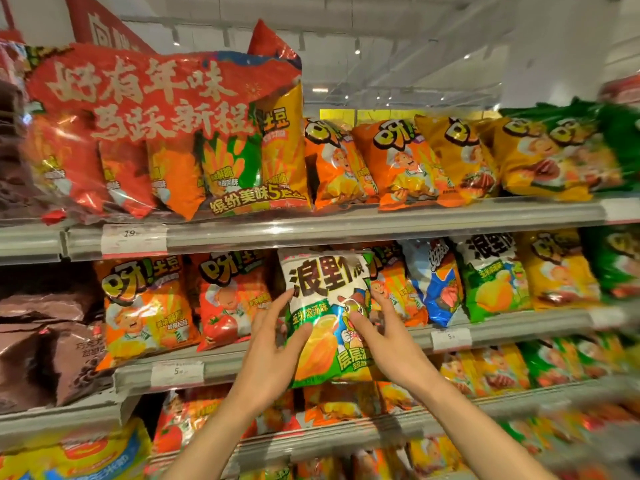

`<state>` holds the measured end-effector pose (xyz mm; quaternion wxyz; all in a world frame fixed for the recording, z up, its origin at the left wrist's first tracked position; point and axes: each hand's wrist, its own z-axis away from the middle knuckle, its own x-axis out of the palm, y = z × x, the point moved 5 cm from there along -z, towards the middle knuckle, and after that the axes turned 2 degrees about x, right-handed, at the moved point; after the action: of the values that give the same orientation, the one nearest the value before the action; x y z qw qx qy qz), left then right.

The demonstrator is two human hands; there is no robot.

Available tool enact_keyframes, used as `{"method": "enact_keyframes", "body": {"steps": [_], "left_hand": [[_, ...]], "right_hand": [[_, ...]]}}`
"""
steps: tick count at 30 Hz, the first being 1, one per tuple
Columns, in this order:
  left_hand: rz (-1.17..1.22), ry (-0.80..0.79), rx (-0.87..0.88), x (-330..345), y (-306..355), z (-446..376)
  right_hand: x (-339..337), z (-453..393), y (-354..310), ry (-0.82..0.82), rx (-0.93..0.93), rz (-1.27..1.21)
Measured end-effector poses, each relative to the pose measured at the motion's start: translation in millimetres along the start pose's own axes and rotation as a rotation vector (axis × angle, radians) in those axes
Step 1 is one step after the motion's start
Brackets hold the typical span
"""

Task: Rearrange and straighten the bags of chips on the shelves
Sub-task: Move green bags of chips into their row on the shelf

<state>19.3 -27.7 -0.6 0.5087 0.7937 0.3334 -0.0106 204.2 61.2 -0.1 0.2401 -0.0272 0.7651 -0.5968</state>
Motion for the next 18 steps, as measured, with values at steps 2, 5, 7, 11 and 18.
{"method": "enact_keyframes", "body": {"steps": [2,5,7,11,18], "left_hand": [[0.018,-0.026,0.0,15,8,3],[0.007,-0.046,0.026,41,23,4],[0.011,-0.058,0.05,62,37,4],[0.05,-0.085,0.073,116,66,9],[0.103,-0.118,0.096,254,132,24]], "right_hand": [[-15,7,8,0.033,0.007,-0.004],[-43,17,20,0.081,0.022,0.003],[-67,25,25,0.108,0.032,0.023],[-125,41,42,0.138,0.04,0.047],[-266,77,86,0.18,0.03,0.018]]}}
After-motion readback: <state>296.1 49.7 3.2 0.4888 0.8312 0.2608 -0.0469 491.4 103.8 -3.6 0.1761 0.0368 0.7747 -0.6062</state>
